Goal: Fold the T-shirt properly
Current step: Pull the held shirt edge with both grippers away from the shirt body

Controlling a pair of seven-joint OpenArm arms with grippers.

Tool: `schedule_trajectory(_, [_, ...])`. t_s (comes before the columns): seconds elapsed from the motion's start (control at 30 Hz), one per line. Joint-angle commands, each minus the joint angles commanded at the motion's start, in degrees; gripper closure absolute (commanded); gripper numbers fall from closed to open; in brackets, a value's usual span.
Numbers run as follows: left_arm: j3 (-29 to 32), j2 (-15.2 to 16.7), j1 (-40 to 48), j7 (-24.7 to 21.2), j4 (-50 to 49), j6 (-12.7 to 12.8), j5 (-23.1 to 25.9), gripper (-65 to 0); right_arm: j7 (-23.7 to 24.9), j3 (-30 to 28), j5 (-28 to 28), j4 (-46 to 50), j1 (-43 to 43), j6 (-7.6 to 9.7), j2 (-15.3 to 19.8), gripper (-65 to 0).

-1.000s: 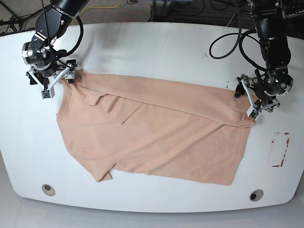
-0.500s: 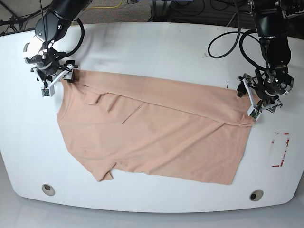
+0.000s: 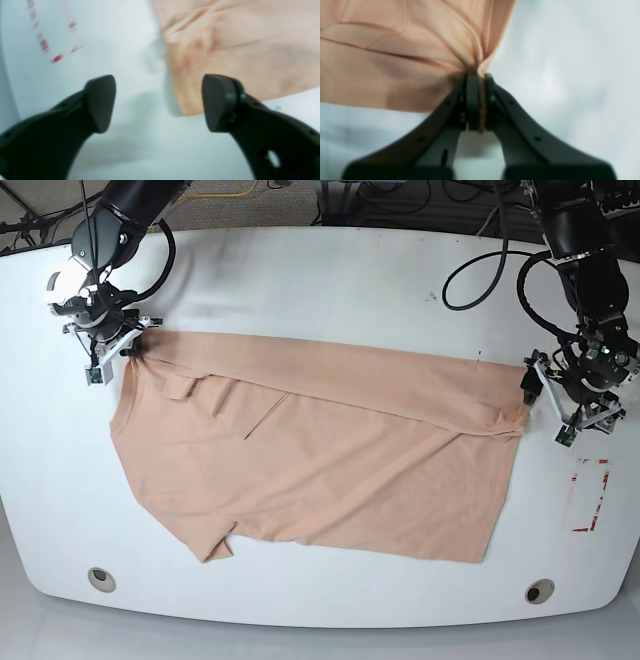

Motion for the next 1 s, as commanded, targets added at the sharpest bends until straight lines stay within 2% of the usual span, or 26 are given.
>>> schedule_trajectory(0.13, [0.0,0.0,0.0,-0.1,-3.9,0.0,-1.8,-57.5,0.0,0.0,0.0,0.2,0.0,0.0,0.0,-0.2])
schedule_trajectory(0.37, [0.0,-0.4,0.0,-0.2,-9.8,0.0,-10.3,-57.4,0.0,0.0,0.2,0.1,0.0,0.0,0.0,-0.2])
schedule_trajectory(0.73, [1.8,-0.1,0.0,-3.7,-16.3,0.0,-10.9,-56.4,0.0,0.0,0.3,0.3,-0.1,0.0,-0.1,-0.2])
schedule_trajectory(0.8, [1.9,-0.1,0.0,-4.3,-17.7,0.0,-10.9,-52.5,0.0,0.0,0.3,0.3,-0.1,0.0,-0.1,-0.2])
schedule_trajectory(0.87, [1.9,-0.1,0.0,-4.7,-19.3,0.0,-11.0,-43.2,0.0,0.0,0.3,0.3,-0.1,0.0,-0.1,-0.2])
schedule_trajectory(0.93, [1.9,-0.1,0.0,-4.7,-20.7,0.0,-11.0,-31.2,0.0,0.0,0.1,0.3,-0.1,0.0,0.0,-0.2])
schedule_trajectory(0.97, [1.9,-0.1,0.0,-4.7,-21.0,0.0,-11.0,-27.9,0.0,0.0,0.1,0.3,-0.1,0.0,0.0,-0.2])
schedule_trajectory(1.0, [1.9,-0.1,0.0,-4.7,-21.5,0.0,-11.0,-19.0,0.0,0.0,0.0,0.3,-0.1,0.0,0.0,-0.2])
